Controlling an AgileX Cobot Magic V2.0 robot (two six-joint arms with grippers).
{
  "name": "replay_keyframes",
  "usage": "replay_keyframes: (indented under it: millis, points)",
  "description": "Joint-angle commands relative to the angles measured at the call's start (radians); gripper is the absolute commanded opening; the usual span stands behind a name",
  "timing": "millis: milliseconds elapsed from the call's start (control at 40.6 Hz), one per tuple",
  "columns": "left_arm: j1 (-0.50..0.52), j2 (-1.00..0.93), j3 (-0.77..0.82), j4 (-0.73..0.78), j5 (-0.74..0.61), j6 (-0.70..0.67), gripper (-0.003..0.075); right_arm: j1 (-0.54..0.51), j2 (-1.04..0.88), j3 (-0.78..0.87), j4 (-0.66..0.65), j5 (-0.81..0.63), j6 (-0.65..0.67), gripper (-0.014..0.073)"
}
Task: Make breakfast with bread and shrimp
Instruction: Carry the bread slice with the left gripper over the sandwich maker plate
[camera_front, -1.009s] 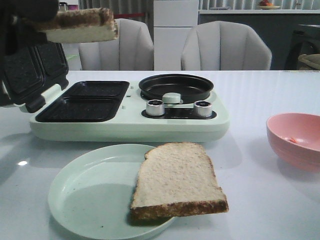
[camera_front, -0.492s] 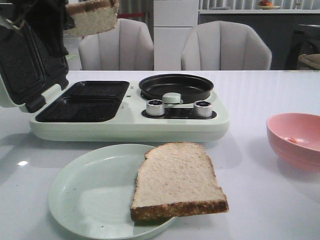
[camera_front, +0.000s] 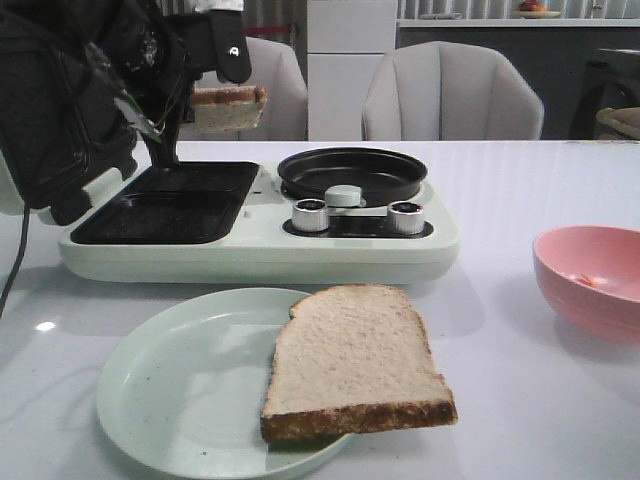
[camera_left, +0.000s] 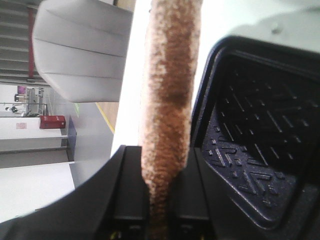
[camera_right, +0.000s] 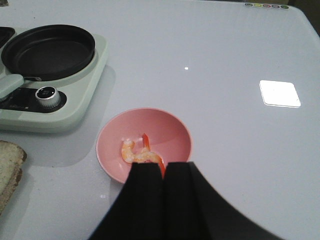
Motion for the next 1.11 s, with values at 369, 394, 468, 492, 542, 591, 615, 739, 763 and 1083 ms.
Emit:
replay_keyframes:
  millis: [369,394,468,492,542,591,615,739,763,1083]
  points:
    - [0.108,0.009,-0.056,0.05,-0.099,0.053,0.01,-0.004,0.013,-0.028,0.0,-0.073,-0.003,0.0008]
    - [0.108,0.009,-0.056,0.05,-0.102,0.053,0.01,-0.004,0.013,-0.028,0.0,-0.073,-0.003,0.0008]
    - [0.108,0.009,-0.054,0.05,-0.119,0.053,0.01,-0.004,0.013,-0.028,0.0,-0.073,-0.003,0.0008]
    - [0.108,0.009,-0.054,0.05,-0.132,0.053,0.01,-0.004,0.013,-0.028,0.0,-0.073,-0.003,0.0008]
    - [0.108,0.009,-0.054,0.05,-0.148,0.053,0.01,-0.004,0.013,-0.028,0.0,-0.073,-0.003,0.0008]
    - [0.108,0.009,-0.054,0.05,-0.149,0.053,0.01,-0.004,0.013,-0.028,0.0,-0.073,-0.003,0.0008]
    - [0.108,0.009,-0.054,0.05,-0.149,0.053,0.01,-0.004,0.013,-0.028,0.0,-0.073,-0.003,0.0008]
    - [0.108,0.009,-0.054,0.05,-0.149,0.053,0.01,-0.004,0.013,-0.028,0.0,-0.073,-0.003,0.0008]
    - [0.108,0.009,-0.053,0.05,-0.149,0.053,0.01,-0.004,0.013,-0.028,0.0,-0.073,-0.003,0.0008]
    - [0.105,-0.035,0.012,0.05,-0.168,0.053,0.01,-0.004,0.013,-0.028,0.0,-0.073,-0.003,0.0008]
